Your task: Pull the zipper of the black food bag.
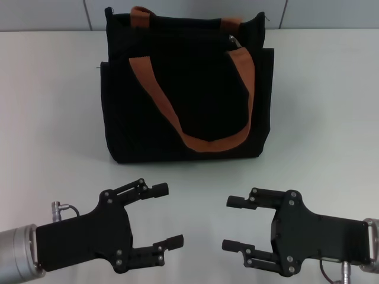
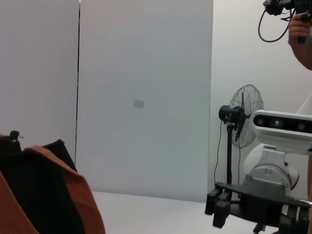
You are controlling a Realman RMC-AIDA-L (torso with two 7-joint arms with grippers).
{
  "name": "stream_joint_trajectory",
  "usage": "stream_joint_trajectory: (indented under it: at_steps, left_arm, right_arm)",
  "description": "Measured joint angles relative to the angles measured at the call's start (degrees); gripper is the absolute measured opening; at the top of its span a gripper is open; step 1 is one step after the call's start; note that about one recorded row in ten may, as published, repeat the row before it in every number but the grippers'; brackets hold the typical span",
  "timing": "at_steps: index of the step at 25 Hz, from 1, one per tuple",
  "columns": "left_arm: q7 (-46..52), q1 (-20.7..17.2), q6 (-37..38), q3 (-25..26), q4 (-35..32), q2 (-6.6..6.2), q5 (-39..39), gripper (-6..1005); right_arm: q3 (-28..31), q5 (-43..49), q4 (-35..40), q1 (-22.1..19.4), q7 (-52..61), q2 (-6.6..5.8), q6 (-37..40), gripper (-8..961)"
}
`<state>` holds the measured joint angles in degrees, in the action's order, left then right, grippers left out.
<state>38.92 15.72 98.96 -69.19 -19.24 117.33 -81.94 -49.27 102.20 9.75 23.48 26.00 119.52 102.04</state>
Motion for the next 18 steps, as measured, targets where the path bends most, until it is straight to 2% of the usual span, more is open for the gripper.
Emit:
stream_joint_trajectory:
  at_steps: [9,18]
  left_arm:
    - [-0.2,-0.3,0.4,0.0,-0.1,0.01,-1.3,827]
    - [-0.3,-0.6,0.6,0.0,0.3,0.09,-1.3,827]
  right_arm:
    - [-2.0,0.1,-0.9,1.5,-0.1,0.07,-1.7,588]
    - [-1.6,-0.1,-0.9,1.3,-0.1,0.16,-2.4,588]
